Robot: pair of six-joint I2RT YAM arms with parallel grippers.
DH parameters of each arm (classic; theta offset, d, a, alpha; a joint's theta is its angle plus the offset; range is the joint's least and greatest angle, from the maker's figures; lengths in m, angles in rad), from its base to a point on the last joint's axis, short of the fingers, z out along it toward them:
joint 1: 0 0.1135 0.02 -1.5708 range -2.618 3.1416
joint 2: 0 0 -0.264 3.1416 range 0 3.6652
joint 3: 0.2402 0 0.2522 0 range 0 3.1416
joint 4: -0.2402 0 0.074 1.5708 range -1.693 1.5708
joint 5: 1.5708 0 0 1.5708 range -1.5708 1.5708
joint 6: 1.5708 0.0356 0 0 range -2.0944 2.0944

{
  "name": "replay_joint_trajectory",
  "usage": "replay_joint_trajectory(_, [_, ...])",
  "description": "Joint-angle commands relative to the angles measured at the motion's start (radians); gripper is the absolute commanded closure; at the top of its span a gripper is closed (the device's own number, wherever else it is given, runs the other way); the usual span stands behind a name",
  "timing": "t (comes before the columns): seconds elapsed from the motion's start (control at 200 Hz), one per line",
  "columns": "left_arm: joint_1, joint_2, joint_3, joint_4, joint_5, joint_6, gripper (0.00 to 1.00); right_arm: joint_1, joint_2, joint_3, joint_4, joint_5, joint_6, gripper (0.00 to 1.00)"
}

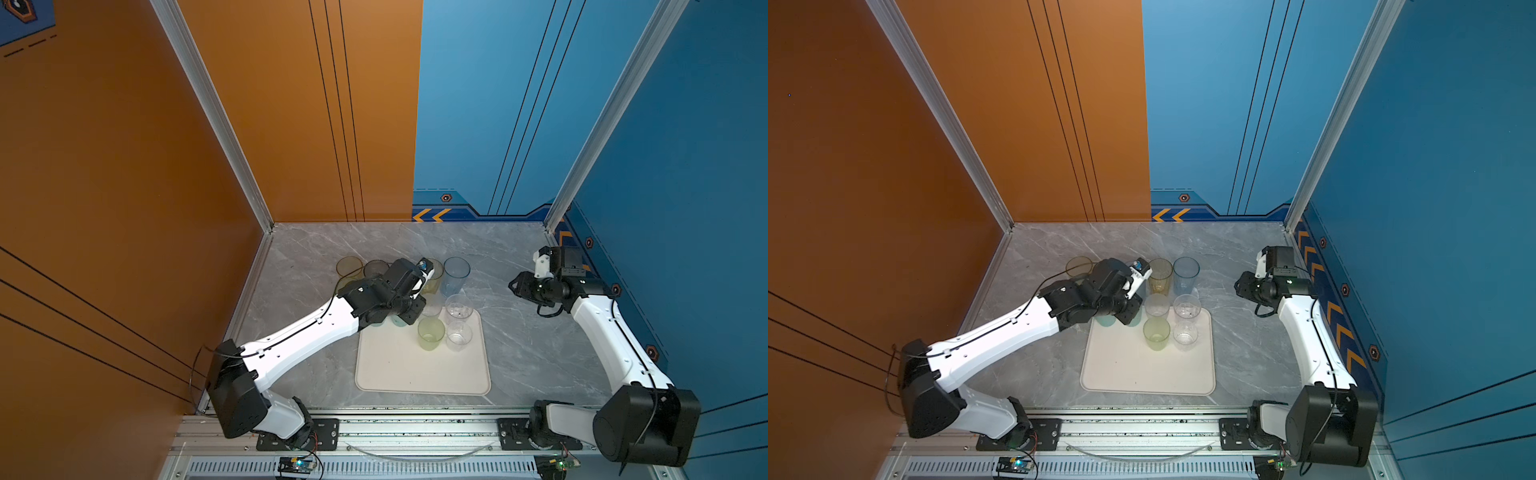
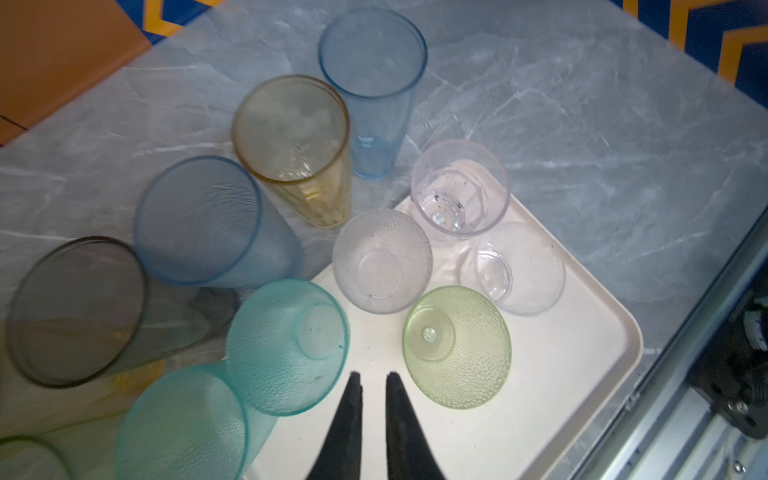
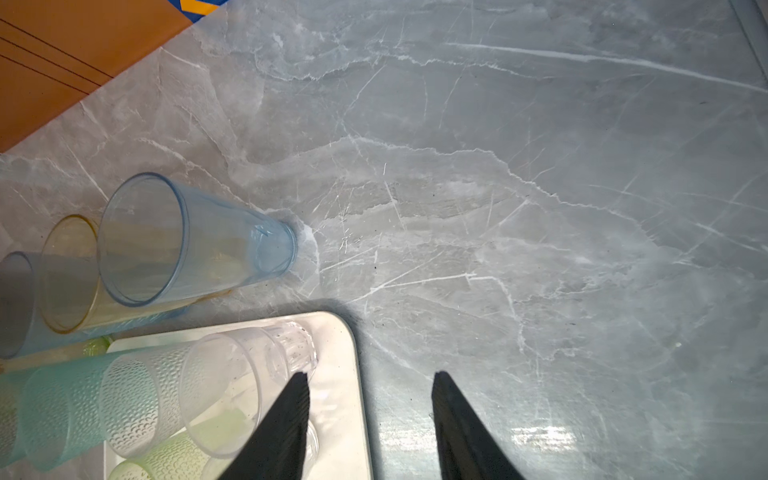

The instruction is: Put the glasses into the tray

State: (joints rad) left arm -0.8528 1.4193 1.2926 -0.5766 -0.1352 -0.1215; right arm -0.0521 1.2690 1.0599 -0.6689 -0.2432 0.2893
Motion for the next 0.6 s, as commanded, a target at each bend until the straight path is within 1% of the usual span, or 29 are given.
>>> replay_joint_trajectory(0.0, [0.039,-0.085,-0.043,0.048,-0.146,-0.033,0.85,0.052,0.015,0.038,-0.039,0.082,0.002,0.52])
replay_joint_trajectory(0.125, [0.141,-0.208,-0.095,0.047,-0.219,-0.042,0.83,0.111,0.03,0.045,-0.033,0.122,0.015,0.53])
replay_joint_trajectory(0.27, [0.331,-0.345,-0.18,0.05,-0.21,-0.09,0.8,0.17,0.05,0.083,-0.022,0.129,0.024,0.53])
replay_joint_trajectory(0.351, [0.409,-0.396,-0.231,0.046,-0.224,-0.11,0.8,0.202,0.072,0.129,-0.037,0.134,0.018,0.53])
replay_joint_trajectory(0.466, [0.46,-0.432,-0.306,0.049,-0.251,-0.125,0.79,0.247,0.101,0.198,-0.053,0.154,0.007,0.53])
replay_joint_trajectory(0.596, [0.471,-0.441,-0.362,0.107,-0.243,-0.142,0.79,0.272,0.143,0.244,-0.058,0.165,0.0,0.53])
